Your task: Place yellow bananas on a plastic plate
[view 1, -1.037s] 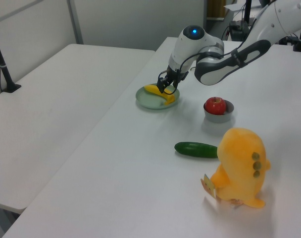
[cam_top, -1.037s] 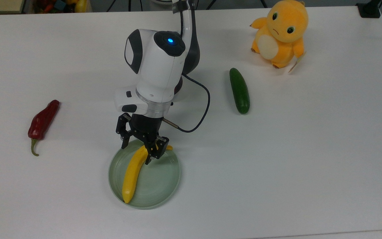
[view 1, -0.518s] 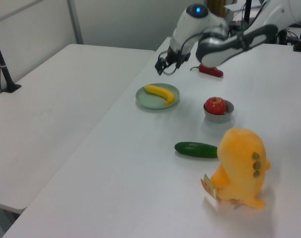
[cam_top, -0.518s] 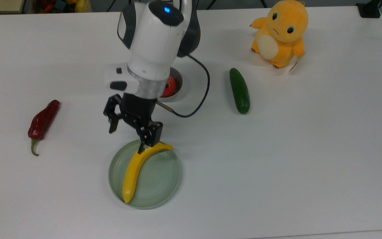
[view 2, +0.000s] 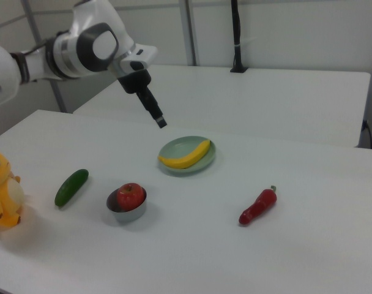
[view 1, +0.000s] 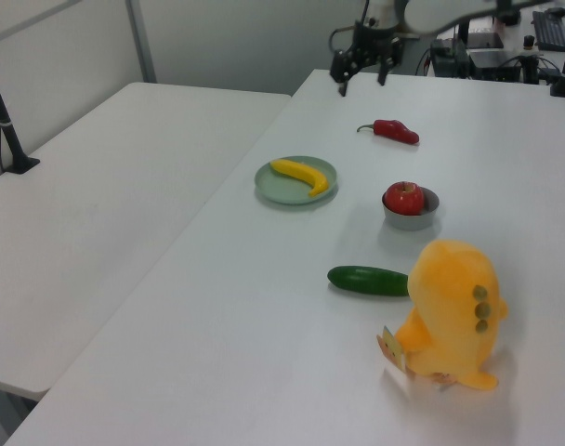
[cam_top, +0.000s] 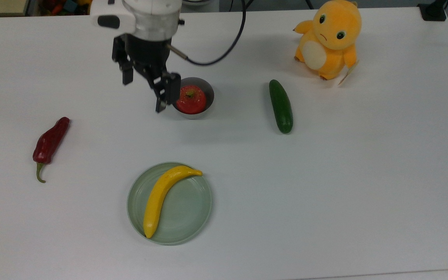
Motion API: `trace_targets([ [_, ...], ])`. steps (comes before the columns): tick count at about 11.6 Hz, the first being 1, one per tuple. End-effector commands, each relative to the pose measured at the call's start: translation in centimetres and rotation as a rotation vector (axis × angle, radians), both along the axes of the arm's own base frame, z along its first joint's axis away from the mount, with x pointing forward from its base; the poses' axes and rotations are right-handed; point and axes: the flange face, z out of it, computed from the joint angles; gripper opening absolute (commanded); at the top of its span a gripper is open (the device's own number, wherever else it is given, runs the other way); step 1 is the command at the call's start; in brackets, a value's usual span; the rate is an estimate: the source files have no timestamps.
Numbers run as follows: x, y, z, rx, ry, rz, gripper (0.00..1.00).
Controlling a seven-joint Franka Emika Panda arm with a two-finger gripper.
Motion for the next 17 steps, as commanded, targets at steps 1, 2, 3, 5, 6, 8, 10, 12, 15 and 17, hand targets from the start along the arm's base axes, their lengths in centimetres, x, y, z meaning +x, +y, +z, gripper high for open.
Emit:
trace_targets([
  [1, -6.9, 0.3, 4.4, 0.127, 0.183, 0.053, 1.00],
  [2, -8.2, 0.2, 5.2, 0.136, 0.224, 0.058, 1.00],
  [3, -9.4, 0.3, 6.1, 0.144, 0.260, 0.070, 1.00],
  [5, -11.3, 0.4, 8.0, 0.175, 0.284, 0.109, 1.00],
  [6, -12.5, 0.3, 9.0, 0.206, 0.294, 0.133, 1.00],
  [8, -14.4, 0.1, 9.8, 0.209, 0.339, 0.207, 1.00],
  [10, -15.4, -0.3, 10.7, 0.210, 0.346, 0.261, 1.00],
  [12, -15.4, -1.0, 10.7, 0.209, 0.341, 0.303, 1.00],
  [15, -14.8, -1.2, 10.6, 0.210, 0.318, 0.507, 1.00],
  [17, -13.3, -1.5, 10.3, 0.178, 0.226, 0.556, 1.00],
])
